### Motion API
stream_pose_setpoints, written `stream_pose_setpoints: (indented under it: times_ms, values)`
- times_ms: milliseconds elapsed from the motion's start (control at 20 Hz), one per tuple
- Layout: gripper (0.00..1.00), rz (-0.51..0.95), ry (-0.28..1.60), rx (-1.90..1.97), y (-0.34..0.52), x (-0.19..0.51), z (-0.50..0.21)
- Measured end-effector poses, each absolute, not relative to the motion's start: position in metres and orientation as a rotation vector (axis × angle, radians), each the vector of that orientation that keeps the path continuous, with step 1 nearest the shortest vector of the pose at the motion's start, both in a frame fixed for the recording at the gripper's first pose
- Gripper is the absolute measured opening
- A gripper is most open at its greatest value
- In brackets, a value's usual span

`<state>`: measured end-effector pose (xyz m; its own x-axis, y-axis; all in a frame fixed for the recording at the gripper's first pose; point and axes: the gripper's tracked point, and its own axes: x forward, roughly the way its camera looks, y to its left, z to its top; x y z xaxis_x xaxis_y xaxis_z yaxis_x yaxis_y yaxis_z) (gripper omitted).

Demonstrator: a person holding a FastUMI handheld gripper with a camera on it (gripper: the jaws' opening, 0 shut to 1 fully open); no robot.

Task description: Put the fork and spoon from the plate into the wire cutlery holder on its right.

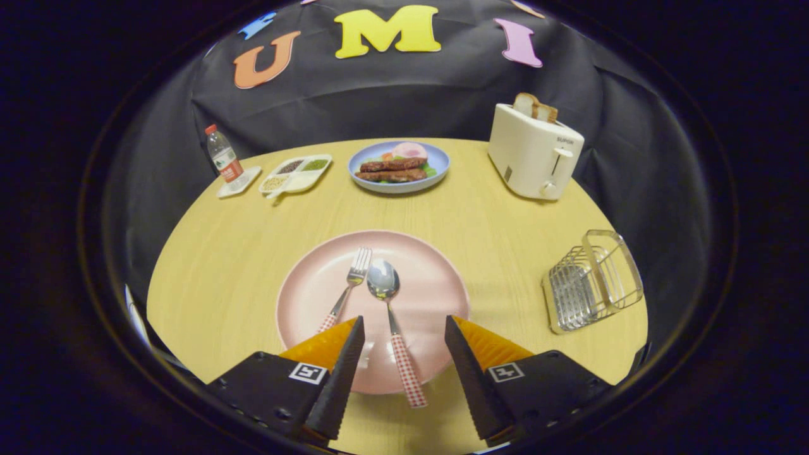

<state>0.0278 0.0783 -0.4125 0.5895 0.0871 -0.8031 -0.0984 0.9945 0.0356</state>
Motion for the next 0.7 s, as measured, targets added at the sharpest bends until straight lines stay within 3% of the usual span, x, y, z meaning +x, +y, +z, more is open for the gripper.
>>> stream_pose_setpoints:
  times_ms: [250,400,450,600,700]
  values:
    - [0.49,0.046,1.015,0.046,0.079,0.027,-0.437]
    - [0.47,0.037,1.051,0.064,0.082,0.025,-0.444]
    - [0.3,0.031,1.049,0.065,0.082,0.025,-0.447]
    - [0.28,0.024,1.063,0.067,0.083,0.021,-0.447]
    - [0.14,0.022,1.07,0.056,0.082,0.026,-0.45]
